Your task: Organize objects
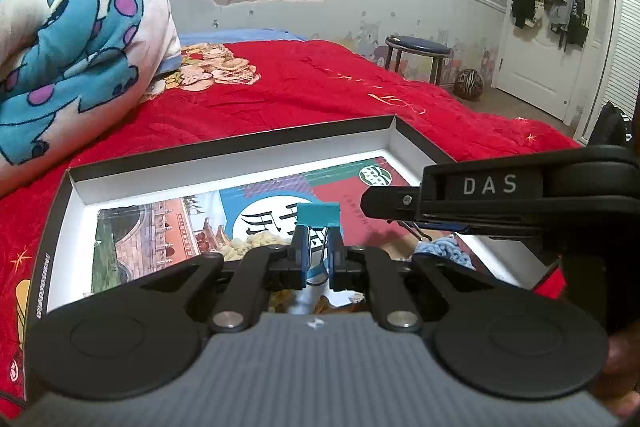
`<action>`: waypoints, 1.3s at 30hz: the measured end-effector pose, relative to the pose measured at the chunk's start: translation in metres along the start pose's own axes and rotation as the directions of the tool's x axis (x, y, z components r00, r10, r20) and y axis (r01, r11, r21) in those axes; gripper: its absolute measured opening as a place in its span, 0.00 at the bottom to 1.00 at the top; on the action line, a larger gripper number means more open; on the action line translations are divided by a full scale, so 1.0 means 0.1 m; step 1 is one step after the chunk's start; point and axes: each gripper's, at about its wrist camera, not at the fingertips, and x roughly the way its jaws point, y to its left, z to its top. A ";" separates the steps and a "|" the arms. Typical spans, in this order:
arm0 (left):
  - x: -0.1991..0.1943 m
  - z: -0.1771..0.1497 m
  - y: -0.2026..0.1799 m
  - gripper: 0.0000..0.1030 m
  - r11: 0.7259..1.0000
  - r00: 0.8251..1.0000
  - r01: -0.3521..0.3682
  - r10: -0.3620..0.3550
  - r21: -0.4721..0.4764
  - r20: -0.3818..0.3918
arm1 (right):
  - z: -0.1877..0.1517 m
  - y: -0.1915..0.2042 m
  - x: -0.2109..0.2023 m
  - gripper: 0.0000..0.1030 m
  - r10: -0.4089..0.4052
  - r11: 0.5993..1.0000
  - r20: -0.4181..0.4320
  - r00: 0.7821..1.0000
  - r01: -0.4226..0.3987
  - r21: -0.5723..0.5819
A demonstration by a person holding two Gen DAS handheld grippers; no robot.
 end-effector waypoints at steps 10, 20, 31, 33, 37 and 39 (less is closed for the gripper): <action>-0.01 0.00 0.00 0.44 1.000 1.000 0.018 -0.018 0.009 0.003 | 0.02 -0.01 -0.04 0.27 0.002 1.000 0.015 1.000 -0.002 0.015; -0.34 0.18 0.14 0.72 0.999 0.996 -0.003 0.007 -0.053 0.087 | 0.16 0.20 -0.49 0.47 0.073 0.997 0.103 0.992 -0.071 -0.029; -0.97 0.14 0.41 0.85 0.980 0.983 -0.119 0.138 -0.158 0.119 | -0.06 0.58 -1.31 0.71 0.011 0.991 0.204 0.979 0.017 -0.134; -1.09 0.05 0.40 0.86 0.979 0.984 -0.137 0.152 -0.153 0.095 | -0.13 0.64 -1.44 0.88 -0.006 0.988 0.224 0.975 0.040 -0.146; -1.39 -0.25 0.36 0.92 0.969 0.979 -0.183 0.194 -0.166 0.056 | -0.35 0.73 -1.70 0.89 -0.053 0.978 0.245 0.968 0.100 -0.183; -1.51 -0.37 0.32 0.99 0.954 0.969 -0.240 0.248 -0.181 0.021 | -0.49 0.74 -1.81 0.93 -0.087 0.971 0.242 0.967 0.136 -0.195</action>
